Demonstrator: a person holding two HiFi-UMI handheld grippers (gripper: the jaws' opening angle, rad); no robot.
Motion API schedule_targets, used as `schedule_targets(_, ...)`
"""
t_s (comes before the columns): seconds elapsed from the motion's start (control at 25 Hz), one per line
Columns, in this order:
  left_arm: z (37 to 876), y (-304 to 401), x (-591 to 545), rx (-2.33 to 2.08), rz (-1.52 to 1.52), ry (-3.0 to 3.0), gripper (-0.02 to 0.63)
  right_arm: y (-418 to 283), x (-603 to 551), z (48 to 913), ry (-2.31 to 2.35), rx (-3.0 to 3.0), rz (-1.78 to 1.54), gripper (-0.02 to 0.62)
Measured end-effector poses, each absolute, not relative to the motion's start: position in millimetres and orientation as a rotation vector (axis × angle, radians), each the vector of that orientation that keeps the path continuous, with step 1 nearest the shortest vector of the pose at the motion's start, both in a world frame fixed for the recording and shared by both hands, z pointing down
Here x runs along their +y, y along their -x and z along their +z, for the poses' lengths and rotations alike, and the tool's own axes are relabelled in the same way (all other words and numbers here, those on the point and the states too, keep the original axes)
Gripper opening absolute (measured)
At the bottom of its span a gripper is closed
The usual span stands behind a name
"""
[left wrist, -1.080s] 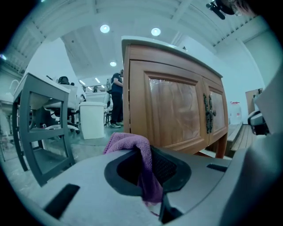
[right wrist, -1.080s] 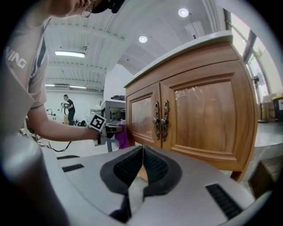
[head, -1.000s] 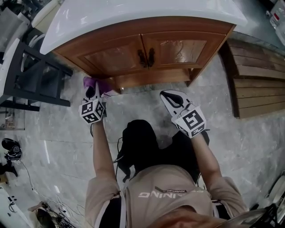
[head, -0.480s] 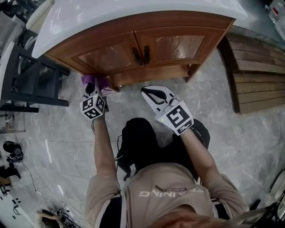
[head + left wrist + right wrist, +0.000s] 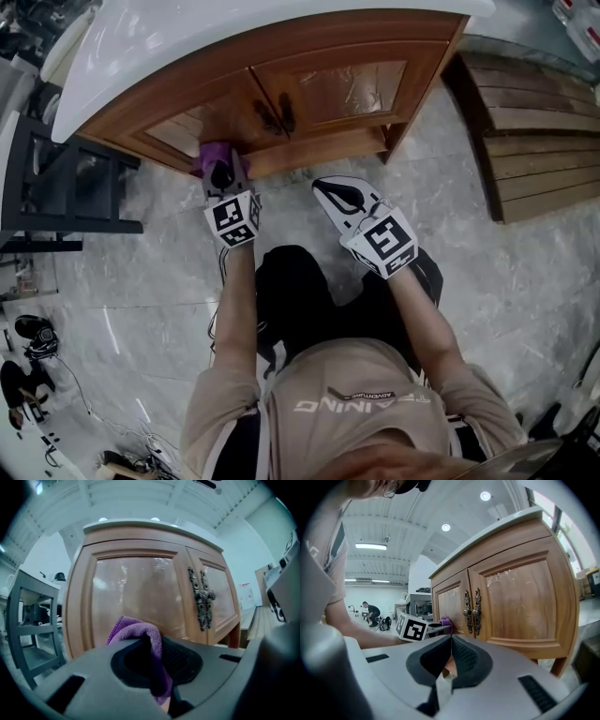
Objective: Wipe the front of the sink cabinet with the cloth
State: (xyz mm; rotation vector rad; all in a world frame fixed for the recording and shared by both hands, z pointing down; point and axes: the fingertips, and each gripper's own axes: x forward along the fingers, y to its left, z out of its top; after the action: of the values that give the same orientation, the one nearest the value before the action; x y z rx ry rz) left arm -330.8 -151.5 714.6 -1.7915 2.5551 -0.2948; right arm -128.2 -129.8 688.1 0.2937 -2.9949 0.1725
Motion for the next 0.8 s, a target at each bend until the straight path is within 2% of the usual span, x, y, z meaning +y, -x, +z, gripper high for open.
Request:
schedule_targets(0.2, 715, 265, -188, 2.436, -0.312, 1.980, 0.037, 114, -135, 689, -0.340, -3.002, 0.201, 0.012)
schedule_targets(0.36, 712, 255, -192, 2.493, -0.230, 2.006, 0.037, 105, -140, 689, -0.373, -3.006, 0.206, 0.012)
schedule_targets(0.8, 697, 189, -224, 2.300, -0.208, 2.206, 0.037, 70, -162, 691, -0.530, -3.011, 0.256, 0.012)
